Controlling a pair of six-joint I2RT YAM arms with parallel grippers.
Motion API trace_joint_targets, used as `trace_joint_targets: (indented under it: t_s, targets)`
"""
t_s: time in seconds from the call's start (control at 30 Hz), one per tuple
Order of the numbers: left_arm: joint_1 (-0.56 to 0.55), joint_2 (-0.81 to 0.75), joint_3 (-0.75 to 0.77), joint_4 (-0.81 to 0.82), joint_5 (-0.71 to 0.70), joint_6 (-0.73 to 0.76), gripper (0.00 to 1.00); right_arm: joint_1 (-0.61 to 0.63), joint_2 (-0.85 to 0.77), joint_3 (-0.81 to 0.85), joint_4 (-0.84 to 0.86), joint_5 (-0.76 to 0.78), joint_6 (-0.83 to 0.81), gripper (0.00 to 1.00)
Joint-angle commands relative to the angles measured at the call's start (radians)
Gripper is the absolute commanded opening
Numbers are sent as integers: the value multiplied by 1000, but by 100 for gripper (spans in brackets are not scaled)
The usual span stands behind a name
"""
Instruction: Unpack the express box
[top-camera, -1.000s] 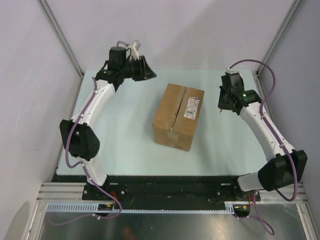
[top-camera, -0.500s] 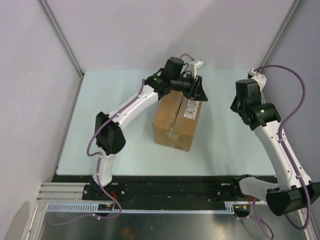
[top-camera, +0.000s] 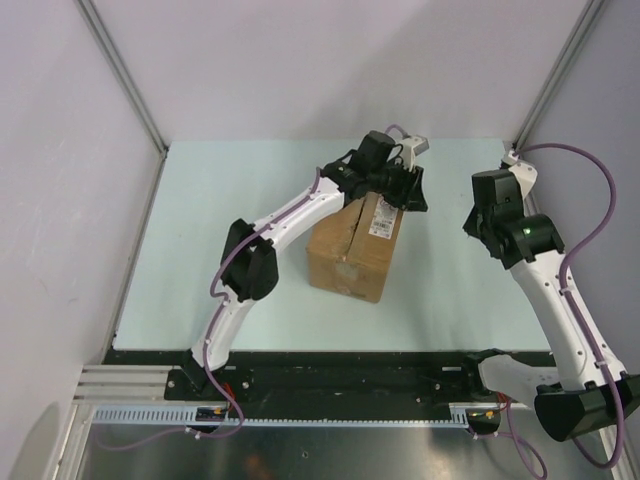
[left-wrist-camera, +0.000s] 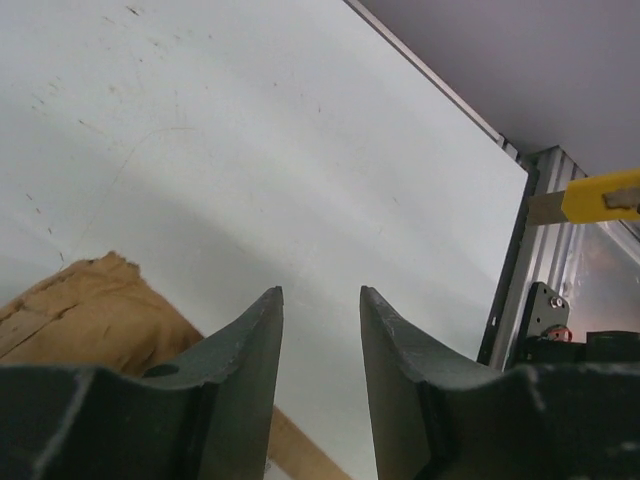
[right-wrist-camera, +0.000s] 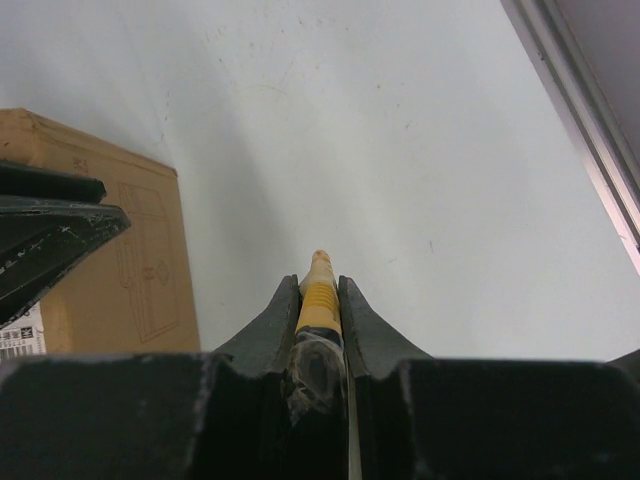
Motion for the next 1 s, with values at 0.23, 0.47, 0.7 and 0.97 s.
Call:
trace_joint_targets:
  t_s: [0.23,0.47,0.7,0.97]
  targets:
    - [23,-21,-1,-18,-440,-98,44,-4,-9,4,21,-6,24,0]
    - [75,-61,-24,-39,-573,-150,43,-4,22,4,61,-29,10,0]
    - [164,-100,1,-38,-488,-195,53,-4,44,2,105,-54,-6,0]
    - [282,-93,253,1,-394,-181,86,-3,94,0,176,-116,-24,0]
